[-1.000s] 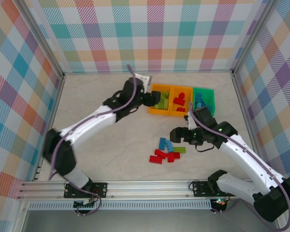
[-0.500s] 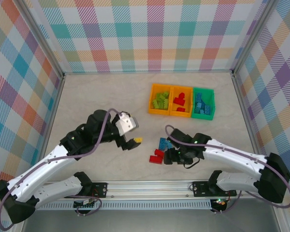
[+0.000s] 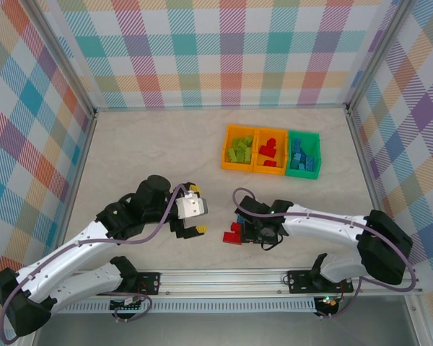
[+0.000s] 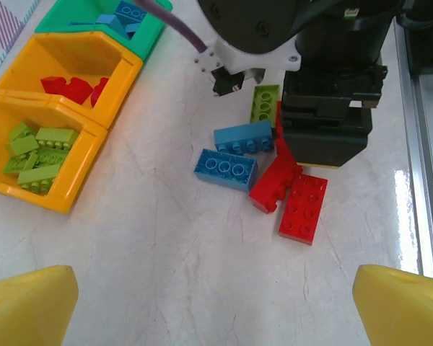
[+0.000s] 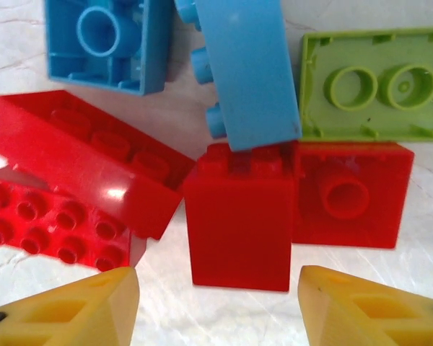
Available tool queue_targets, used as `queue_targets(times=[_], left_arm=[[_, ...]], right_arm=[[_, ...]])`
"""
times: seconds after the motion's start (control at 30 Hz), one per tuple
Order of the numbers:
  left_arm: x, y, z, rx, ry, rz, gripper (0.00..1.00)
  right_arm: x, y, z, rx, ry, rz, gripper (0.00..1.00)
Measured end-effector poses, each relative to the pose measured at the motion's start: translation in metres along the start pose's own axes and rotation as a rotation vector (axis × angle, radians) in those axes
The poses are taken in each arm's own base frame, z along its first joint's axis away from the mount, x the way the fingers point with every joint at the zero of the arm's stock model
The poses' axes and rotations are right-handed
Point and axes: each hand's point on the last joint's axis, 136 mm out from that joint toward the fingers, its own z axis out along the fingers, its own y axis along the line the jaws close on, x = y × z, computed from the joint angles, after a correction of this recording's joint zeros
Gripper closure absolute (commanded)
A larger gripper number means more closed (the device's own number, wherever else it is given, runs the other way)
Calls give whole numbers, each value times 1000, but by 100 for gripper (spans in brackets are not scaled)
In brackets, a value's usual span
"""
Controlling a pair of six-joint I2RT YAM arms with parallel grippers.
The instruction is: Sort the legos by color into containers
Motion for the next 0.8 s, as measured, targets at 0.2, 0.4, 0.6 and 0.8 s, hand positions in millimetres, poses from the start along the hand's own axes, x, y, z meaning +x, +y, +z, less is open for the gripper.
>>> queue_targets(times=[0.2, 0.4, 0.6, 0.8], left_arm=[[11, -10, 0, 15, 2, 45, 1], [12, -15, -3, 27, -15, 76, 0], [19, -29, 0, 81, -27, 118, 0], [20, -35, 0, 96, -53, 156, 0]], right_arm=[[-1, -6, 18, 63, 11, 5, 55], [-7, -6, 17, 68, -24, 8, 68], [-11, -3, -5, 10, -67, -4, 73], [-52, 0, -63, -106, -212, -11, 74]])
